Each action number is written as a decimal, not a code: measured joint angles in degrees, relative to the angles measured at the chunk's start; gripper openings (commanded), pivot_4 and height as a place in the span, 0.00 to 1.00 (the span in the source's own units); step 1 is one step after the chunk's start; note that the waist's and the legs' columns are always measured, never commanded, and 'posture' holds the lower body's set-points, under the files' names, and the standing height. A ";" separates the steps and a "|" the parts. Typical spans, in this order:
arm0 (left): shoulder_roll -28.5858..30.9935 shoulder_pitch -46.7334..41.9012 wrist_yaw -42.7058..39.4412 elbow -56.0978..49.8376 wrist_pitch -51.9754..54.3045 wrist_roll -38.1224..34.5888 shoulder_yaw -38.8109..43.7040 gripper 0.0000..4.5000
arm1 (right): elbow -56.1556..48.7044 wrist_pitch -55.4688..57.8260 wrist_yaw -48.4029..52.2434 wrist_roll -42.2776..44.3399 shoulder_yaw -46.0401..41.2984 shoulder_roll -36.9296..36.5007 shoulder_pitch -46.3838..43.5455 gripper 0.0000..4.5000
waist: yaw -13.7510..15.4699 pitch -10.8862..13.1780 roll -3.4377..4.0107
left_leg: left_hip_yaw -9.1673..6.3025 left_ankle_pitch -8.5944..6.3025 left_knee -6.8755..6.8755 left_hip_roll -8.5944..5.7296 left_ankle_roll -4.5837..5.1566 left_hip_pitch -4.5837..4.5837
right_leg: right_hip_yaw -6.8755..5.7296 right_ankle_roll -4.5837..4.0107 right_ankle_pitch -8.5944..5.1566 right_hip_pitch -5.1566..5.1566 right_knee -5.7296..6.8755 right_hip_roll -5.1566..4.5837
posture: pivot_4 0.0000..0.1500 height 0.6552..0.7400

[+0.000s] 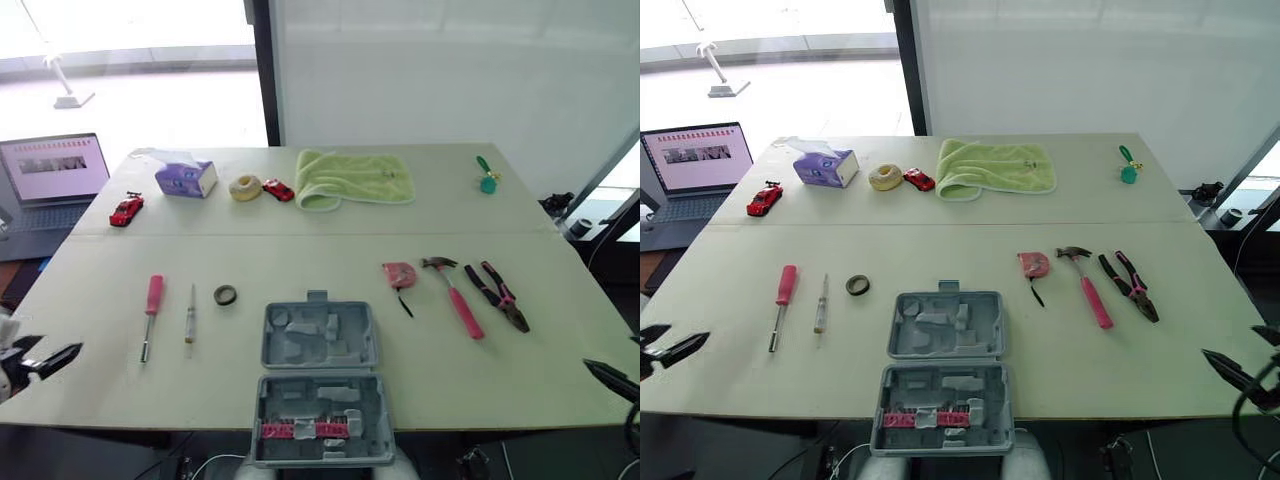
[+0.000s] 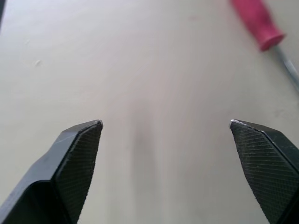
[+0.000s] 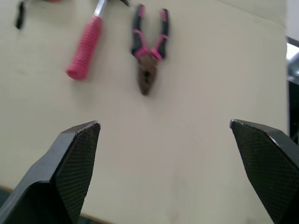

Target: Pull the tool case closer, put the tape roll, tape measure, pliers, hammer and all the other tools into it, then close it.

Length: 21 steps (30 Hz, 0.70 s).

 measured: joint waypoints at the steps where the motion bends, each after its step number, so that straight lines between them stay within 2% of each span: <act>1: 0.07 -0.08 0.56 2.43 -1.60 0.59 -0.07 0.99 | 1.51 -1.42 0.12 0.00 0.12 0.01 -0.02 1.00 | 0.01 -0.01 0.02 | 0.06 0.00 0.00 0.00 0.00 0.06 | 0.03 -0.03 -0.01 0.03 0.00 -0.02 | 1.00 1.00; 8: -0.43 -2.48 1.11 6.13 -6.19 1.37 -0.49 0.99 | 3.22 -5.76 -0.53 0.08 2.52 0.01 -0.22 1.00 | 0.27 -0.04 0.03 | 0.13 -0.01 -0.03 0.02 -0.02 0.23 | 0.08 0.00 -0.01 0.20 0.00 -0.03 | 1.00 1.00; 12: -2.77 -3.55 0.07 3.65 -2.21 -1.28 -0.25 0.99 | 1.21 -4.09 -2.22 0.92 4.00 0.43 -0.29 1.00 | 0.18 -0.04 0.03 | 0.15 -0.01 -0.06 0.03 -0.02 0.27 | 0.11 0.17 0.08 0.20 0.02 -0.02 | 1.00 1.00; 15: -4.13 -4.31 -0.08 -0.92 3.09 -3.74 -0.19 0.99 | -5.04 0.61 -3.53 3.68 5.75 0.80 -0.78 1.00 | 0.13 -0.04 0.02 | 0.15 -0.01 -0.05 0.04 -0.02 0.28 | 0.12 0.18 0.09 0.20 0.03 -0.02 | 1.00 1.00; 17: -5.71 -5.34 2.39 -4.86 2.18 -4.02 -0.06 0.99 | -10.87 4.76 -5.15 5.49 7.97 0.74 -2.01 1.00 | 0.04 -0.05 0.04 | 0.15 0.00 -0.05 0.04 -0.02 0.30 | 0.15 0.19 0.10 0.21 0.03 -0.02 | 1.00 1.00; 19: -7.59 -7.27 3.67 -9.05 0.82 -3.95 -0.95 0.99 | -17.74 9.54 -7.17 7.95 12.33 0.03 -5.49 1.00 | 0.02 -0.04 0.04 | 0.15 0.00 0.00 0.05 -0.04 0.31 | 0.15 0.17 0.12 0.21 0.05 -0.01 | 1.00 1.00; 21: -8.27 -10.40 1.48 -14.20 0.77 -3.91 -4.99 0.99 | -26.48 14.46 -9.16 11.00 18.99 -1.94 -11.21 1.00 | 0.16 -0.04 0.03 | 0.15 0.01 0.01 0.05 -0.05 0.27 | 0.15 0.17 0.12 0.21 0.05 0.00 | 1.00 1.00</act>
